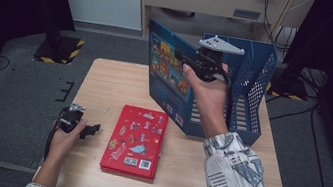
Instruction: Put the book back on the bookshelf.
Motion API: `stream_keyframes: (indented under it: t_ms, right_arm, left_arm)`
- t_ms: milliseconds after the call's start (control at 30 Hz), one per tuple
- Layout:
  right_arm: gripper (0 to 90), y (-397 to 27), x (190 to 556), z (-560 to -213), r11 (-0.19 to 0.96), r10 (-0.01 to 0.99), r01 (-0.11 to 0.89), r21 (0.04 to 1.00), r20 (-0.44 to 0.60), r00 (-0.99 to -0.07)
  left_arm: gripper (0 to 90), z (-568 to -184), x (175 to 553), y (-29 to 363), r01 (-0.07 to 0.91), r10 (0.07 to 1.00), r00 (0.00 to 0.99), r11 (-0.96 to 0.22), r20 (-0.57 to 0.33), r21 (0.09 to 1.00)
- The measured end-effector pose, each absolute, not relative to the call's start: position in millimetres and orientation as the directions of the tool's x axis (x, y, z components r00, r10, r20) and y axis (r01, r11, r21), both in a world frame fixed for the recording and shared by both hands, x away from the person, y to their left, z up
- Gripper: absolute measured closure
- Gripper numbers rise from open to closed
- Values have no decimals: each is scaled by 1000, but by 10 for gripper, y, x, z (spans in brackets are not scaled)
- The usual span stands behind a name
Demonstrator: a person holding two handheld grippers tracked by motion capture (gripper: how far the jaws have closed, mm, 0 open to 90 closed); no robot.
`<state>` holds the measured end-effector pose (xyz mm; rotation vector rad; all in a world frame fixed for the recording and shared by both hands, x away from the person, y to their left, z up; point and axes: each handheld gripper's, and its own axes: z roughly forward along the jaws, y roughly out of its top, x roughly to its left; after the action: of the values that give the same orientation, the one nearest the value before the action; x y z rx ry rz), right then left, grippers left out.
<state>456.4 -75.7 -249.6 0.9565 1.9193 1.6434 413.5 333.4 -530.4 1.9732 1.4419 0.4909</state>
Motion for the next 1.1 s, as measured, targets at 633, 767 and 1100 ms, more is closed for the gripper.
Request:
stream_keyframes:
  t_ms: [633,767,1100]
  right_arm:
    - [818,-1229,4392,-2344,25,765,191,981,105,-636]
    - [819,-1319,4341,-2343,26,774,186,982,98,-626]
    - [819,-1557,4226,-2350,15,799,181,983,97,-594]
  left_arm:
    - [13,-5364,4063,3292,666,937,350,-254,7,701]
    - [8,-5365,4063,3291,666,937,350,-254,7,701]
    - [0,-5367,4064,3287,669,938,347,-252,7,699]
